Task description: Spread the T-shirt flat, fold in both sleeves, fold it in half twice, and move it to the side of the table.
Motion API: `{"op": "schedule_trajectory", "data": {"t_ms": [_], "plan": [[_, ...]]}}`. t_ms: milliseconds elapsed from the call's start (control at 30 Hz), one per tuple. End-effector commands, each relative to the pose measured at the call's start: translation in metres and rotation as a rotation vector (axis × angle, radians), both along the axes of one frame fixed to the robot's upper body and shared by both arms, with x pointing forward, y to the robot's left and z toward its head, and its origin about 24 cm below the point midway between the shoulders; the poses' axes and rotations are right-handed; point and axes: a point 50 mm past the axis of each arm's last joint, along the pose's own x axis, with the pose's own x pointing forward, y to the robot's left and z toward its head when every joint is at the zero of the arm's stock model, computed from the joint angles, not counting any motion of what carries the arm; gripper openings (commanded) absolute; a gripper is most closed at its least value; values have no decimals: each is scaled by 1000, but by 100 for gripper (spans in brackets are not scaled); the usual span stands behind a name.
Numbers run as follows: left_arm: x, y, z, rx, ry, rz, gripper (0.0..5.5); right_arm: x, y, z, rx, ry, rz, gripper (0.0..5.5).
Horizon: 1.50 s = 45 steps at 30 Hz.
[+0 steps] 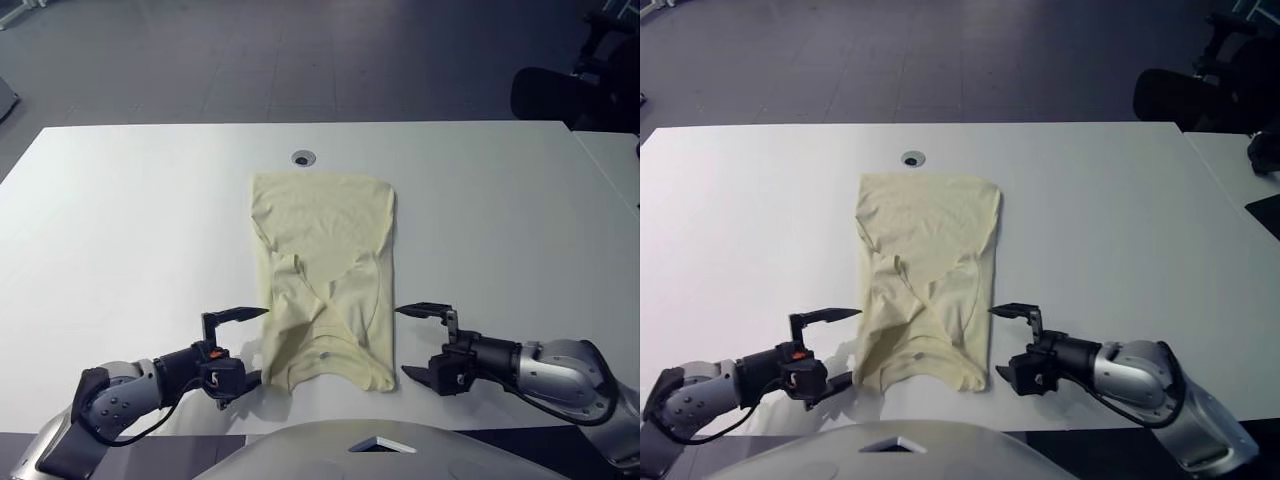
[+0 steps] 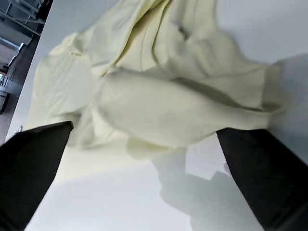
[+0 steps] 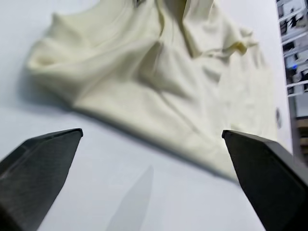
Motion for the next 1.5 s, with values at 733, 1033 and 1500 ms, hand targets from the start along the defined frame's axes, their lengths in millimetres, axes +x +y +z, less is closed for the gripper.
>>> {"op": "schedule_trajectory", "data": {"t_ms": [733,1033,1500], "plan": [[-15,-7,-7,92,73,-178,135,-20,16,-24,1,99,48,168],[-7,-6,-2,52,93,-180,0,-16,13,-22,17,94,38,2],[-15,-10,13,47,485,-243,0,-19,-3,11,128,524,-95,2]]}}
